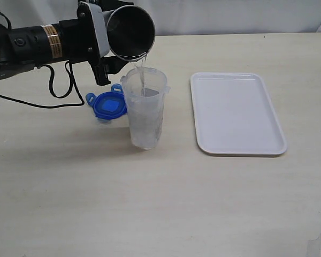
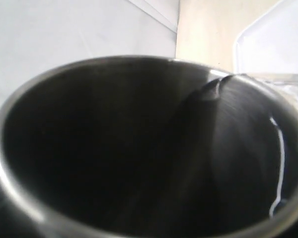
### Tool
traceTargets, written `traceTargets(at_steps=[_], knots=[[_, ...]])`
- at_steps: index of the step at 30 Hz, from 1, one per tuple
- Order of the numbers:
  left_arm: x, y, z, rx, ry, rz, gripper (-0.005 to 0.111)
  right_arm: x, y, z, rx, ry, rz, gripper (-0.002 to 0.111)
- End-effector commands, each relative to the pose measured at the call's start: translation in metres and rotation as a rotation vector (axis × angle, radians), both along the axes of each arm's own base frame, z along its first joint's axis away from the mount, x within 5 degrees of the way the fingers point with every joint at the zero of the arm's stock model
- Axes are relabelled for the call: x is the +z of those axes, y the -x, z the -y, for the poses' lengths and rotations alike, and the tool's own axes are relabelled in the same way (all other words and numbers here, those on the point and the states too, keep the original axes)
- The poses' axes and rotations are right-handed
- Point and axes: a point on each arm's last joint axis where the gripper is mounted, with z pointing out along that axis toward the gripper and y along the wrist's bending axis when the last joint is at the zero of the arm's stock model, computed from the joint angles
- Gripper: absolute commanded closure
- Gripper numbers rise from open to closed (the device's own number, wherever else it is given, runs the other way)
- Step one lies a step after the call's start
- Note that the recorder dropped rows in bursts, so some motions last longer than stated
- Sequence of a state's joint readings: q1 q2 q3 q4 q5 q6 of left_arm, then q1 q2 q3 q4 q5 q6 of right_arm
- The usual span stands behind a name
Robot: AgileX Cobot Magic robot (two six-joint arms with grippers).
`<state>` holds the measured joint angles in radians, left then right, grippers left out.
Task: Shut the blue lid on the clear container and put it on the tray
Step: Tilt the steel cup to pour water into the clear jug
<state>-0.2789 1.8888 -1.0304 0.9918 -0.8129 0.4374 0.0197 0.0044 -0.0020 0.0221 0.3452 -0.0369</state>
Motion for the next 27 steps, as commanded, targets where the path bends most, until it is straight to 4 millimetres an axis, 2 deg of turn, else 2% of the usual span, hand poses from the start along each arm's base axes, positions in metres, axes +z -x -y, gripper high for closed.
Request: traceTargets(at_steps=[1,27], knots=[[0.0187,-0.0006,0.0015,-0.013,0.056,0.073,0.107,-0.0004,0.0002,0.0006,-0.007,0.008,0.003,0.103],[0.0189,-0.0007,0.0014,-0.017,0.034,0.105,0.107,-0.0004,0.0002,0.0006,-0.007,0.008,0.003,0.103]])
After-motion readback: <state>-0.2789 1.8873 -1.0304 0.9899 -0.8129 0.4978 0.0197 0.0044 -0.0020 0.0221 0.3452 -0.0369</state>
